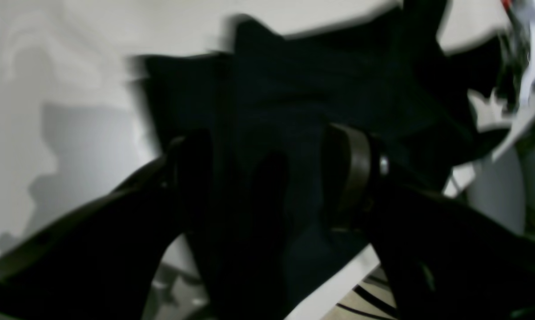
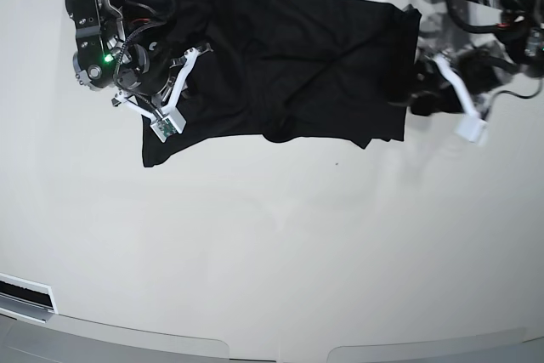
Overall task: Layout the t-shirt on the table in an organized manner, then fold the t-shirt properly
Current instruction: 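Press and smooth the folded section with the left gripper beside the right gripper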
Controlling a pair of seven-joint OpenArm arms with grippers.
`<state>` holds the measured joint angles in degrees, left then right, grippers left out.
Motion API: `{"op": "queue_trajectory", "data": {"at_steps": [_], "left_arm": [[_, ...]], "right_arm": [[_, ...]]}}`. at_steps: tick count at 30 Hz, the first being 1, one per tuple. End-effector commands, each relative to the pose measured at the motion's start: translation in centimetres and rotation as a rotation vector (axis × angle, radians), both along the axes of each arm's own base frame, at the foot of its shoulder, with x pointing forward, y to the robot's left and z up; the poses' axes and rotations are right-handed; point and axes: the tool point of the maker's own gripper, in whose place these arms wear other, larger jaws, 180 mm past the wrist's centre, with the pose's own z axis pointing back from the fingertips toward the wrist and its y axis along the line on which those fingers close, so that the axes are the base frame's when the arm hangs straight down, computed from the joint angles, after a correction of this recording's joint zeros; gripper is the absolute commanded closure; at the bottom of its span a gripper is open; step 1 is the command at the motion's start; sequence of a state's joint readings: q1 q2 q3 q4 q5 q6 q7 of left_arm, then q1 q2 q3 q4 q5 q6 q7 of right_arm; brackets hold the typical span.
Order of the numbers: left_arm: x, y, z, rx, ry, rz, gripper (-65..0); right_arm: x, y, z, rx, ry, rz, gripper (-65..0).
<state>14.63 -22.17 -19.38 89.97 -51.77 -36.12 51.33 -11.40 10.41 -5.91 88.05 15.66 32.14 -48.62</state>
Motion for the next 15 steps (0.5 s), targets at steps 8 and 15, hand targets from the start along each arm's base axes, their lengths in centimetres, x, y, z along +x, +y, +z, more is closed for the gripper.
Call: {"op": "queue_trajectory", "data": {"at_steps": [8,15], "left_arm": [[2.5,-0.6,-0.4,0.070,-0.048,0.062,-39.5],[2.0,-1.0,-2.2,0.061,0.006,0.077,-39.4]], "right_arm": [[-0.4,0.1,-0.1,-0.003,0.022,0.013,0.0],[-0.4,0.2,0.0,0.004,0.021,0.011,0.0]]}}
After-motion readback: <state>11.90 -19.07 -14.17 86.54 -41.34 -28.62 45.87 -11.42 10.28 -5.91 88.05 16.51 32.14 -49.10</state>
